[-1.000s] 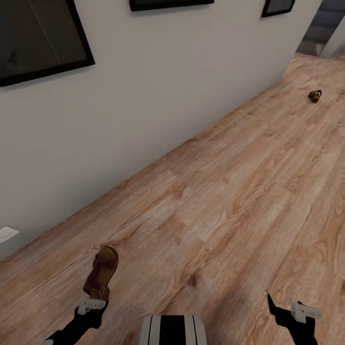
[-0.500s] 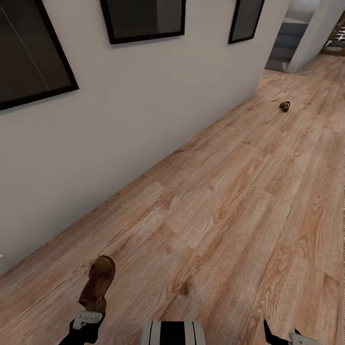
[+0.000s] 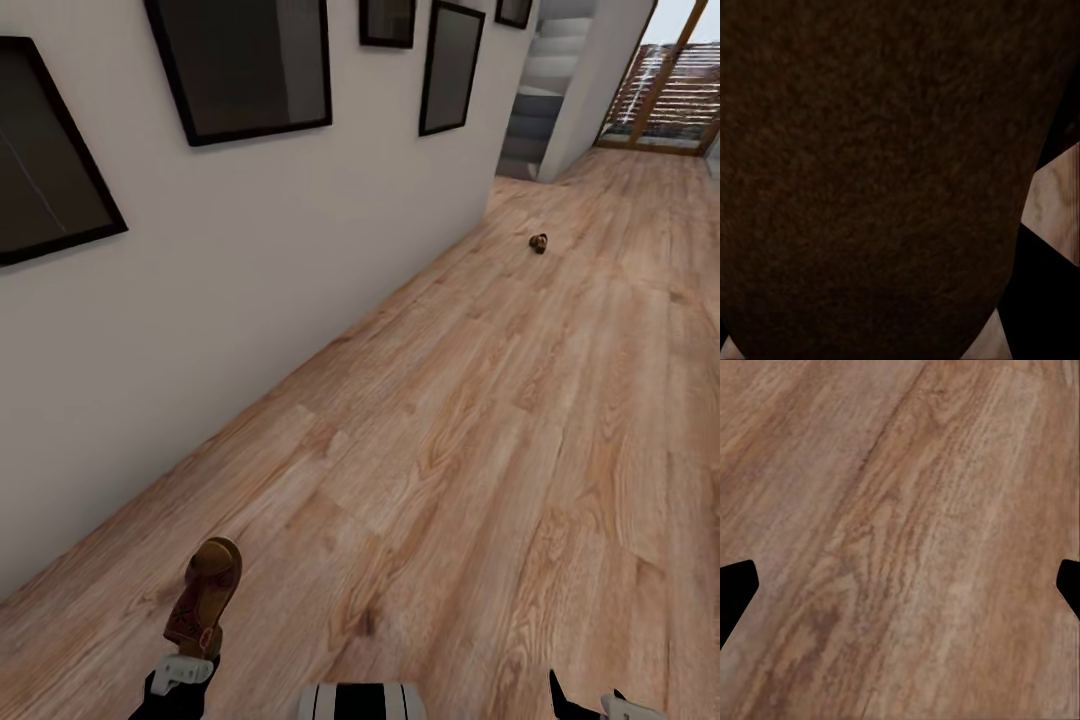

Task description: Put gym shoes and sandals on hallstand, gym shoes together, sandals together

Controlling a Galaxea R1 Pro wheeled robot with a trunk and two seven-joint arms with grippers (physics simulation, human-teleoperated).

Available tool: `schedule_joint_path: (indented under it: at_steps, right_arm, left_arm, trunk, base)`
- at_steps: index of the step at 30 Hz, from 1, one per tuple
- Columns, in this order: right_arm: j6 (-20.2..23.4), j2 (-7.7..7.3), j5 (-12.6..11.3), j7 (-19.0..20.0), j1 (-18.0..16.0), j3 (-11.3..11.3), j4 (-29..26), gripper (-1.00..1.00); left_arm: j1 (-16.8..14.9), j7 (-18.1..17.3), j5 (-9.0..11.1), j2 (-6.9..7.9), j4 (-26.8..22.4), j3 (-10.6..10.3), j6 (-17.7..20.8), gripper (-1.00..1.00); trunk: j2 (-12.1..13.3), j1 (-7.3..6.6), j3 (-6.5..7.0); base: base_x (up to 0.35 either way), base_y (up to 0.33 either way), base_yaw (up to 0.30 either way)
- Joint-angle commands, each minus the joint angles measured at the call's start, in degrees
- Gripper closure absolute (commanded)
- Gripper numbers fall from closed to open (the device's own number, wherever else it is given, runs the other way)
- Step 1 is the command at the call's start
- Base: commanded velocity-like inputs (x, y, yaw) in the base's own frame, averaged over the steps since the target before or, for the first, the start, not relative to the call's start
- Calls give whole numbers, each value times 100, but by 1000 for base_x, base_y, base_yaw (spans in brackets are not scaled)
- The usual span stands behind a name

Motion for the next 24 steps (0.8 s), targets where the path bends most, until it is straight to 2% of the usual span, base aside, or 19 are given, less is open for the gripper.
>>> schedule_joint_path:
  at_steps: [1, 10, 12, 15, 24]
  right_arm:
    - [-23, 4, 54, 35, -8, -49, 4, -100]
    - [-22, 4, 49, 35, -8, -51, 1, -100]
    - [-22, 4, 46, 37, -8, -51, 0, -100]
    - [-22, 4, 46, 42, -8, -51, -4, -100]
    - [-22, 4, 45, 52, -8, -44, -8, -100]
  left_arm:
    - [-3, -31, -55, -5, -1, 39, -33, 100]
    - [5, -31, -49, 2, -1, 49, -37, 100]
    - [5, -31, 92, 8, -1, 143, -41, 100]
    - [5, -32, 159, 10, -1, 177, -44, 100]
    - [5, -39, 174, -4, -1, 178, -46, 100]
  trunk:
    - [0, -3, 25]
    - [12, -27, 266]
    - [15, -32, 317]
    - [19, -39, 393]
    - [69, -82, 617]
  base:
    - [0, 0, -250]
    - [0, 0, -268]
    - [0, 0, -285]
    - [0, 0, -287]
    - [0, 0, -287]
